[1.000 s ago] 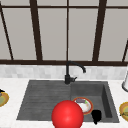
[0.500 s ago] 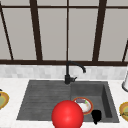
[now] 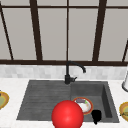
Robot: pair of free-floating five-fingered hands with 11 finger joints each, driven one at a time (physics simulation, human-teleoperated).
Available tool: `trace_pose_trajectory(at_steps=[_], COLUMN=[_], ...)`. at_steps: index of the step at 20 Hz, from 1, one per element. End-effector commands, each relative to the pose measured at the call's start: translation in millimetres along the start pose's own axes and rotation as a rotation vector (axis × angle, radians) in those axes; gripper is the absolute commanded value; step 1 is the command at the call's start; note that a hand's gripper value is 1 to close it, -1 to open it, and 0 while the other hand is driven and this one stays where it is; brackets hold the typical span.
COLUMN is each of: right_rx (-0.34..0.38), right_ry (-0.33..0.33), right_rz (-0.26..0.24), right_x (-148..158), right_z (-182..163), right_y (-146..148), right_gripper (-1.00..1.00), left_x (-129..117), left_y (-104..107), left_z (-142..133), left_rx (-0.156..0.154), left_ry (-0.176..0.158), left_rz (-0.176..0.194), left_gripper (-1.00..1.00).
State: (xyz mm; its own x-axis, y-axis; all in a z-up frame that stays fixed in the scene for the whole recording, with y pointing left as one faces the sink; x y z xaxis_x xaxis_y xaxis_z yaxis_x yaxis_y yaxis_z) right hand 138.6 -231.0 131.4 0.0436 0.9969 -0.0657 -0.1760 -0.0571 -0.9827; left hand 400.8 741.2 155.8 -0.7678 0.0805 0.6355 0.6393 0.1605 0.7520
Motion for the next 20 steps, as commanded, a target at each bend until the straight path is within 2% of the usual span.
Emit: trace_pose_trajectory(at_steps=[1, 5, 8, 9, 10, 11, 13, 15, 16, 18, 20], right_rx=[0.0, 0.0, 0.0, 0.0, 0.0, 0.0, 0.0, 0.0, 0.0, 0.0, 0.0], right_ry=[0.0, 0.0, 0.0, 0.0, 0.0, 0.0, 0.0, 0.0, 0.0, 0.0, 0.0], right_rz=[0.0, 0.0, 0.0, 0.0, 0.0, 0.0, 0.0, 0.0, 0.0, 0.0, 0.0], right_x=[0, 0, 0, 0, 0, 0, 0, 0, 0, 0, 0], right_z=[0, 0, 0, 0, 0, 0, 0, 0, 0, 0, 0], right_y=[0, 0, 0, 0, 0, 0, 0, 0, 0, 0, 0], right_gripper=[0.0, 0.0, 0.0, 0.0, 0.0, 0.0, 0.0, 0.0, 0.0, 0.0, 0.0], left_x=[-3, -5, -5, -6, -7, -5, -2, -5, -5, -3, -6], left_y=[-4, -9, -13, -13, -13, -13, -12, -8, -6, -2, 1], left_z=[-8, -15, -11, -12, -10, -11, -9, -11, -9, -15, -12], left_rx=[-0.009, -0.013, -0.004, -0.004, -0.025, -0.03, -0.007, 0.0, 0.015, 0.016, 0.038], left_ry=[0.008, 0.018, 0.005, 0.005, -0.009, -0.007, 0.001, -0.01, -0.016, -0.011, -0.016], left_rz=[-0.001, -0.004, -0.007, -0.001, -0.018, -0.074, -0.133, -0.192, -0.215, -0.247, -0.256], left_gripper=[-1.0, -1.0, -1.0, 1.0, 1.0, 1.0, 1.0, 1.0, 1.0, 1.0, 1.0])
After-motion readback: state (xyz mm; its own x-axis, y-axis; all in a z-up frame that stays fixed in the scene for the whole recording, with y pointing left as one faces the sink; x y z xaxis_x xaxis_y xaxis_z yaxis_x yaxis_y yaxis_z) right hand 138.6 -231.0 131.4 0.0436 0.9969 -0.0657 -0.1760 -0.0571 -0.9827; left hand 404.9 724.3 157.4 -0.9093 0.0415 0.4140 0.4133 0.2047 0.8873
